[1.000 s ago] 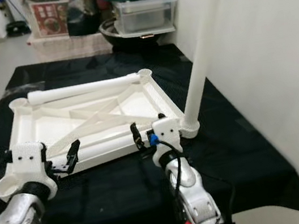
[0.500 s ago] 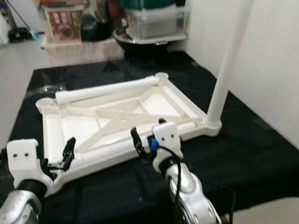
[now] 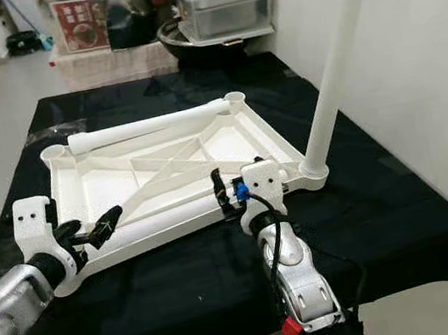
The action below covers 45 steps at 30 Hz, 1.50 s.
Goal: Building children table
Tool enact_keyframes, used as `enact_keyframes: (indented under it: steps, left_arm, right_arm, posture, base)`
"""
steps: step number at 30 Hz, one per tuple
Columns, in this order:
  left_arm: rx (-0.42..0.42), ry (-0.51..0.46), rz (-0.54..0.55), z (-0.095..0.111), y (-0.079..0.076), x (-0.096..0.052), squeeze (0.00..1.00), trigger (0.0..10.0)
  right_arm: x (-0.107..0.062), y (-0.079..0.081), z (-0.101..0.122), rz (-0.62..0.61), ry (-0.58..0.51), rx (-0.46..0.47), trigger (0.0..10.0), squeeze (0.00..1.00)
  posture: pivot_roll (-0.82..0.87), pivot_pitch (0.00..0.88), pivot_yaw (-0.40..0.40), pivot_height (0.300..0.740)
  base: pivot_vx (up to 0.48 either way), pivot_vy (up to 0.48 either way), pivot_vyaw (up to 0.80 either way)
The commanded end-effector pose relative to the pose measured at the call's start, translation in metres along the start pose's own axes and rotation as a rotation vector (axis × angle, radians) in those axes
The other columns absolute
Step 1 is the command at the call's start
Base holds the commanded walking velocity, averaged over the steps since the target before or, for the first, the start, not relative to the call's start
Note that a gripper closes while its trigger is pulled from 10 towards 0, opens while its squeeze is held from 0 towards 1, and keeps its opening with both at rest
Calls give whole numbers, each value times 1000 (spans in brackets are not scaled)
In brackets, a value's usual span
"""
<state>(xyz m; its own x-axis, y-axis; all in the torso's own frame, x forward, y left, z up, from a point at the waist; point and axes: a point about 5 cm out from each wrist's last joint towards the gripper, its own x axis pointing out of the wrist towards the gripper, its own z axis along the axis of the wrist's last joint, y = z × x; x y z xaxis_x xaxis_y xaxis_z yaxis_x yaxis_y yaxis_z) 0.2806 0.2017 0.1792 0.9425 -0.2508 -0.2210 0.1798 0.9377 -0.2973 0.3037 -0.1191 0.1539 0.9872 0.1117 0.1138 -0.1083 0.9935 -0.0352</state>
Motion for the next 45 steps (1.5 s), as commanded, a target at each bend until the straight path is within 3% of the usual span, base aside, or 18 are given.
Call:
enact_keyframes:
  steps: [1, 11, 17, 24, 45]
  left_arm:
    - [-44, 39, -18, 0, 5, -3, 0, 10000]
    - [-130, 123, 4, 10, 16, -17, 0, 10000]
    - [-132, 221, 63, -3, 27, -24, 0, 10000]
    - [-158, 270, 54, -16, 26, -19, 0, 10000]
    - [-162, 257, 15, -22, 31, -3, 0, 10000]
  right_arm:
    - [2, 0, 3, -9, -1, -3, 10000, 0]
    - [0, -1, -2, -18, 33, -6, 10000, 0]
    - [2, 0, -4, -25, 47, -1, 10000, 0]
    - [3, -3, -1, -35, 45, -1, 10000, 0]
    - [0, -6, 0, -36, 50, -4, 10000, 0]
  posture:
    - [125, 29, -30, 740]
    - [141, 33, -34, 740]
    - [139, 30, -36, 740]
    - [120, 24, -30, 740]
    - [98, 10, -28, 740]
  base:
    - [0, 0, 0]
    - [0, 0, 0]
    - [0, 0, 0]
    - [0, 0, 0]
    - [0, 0, 0]
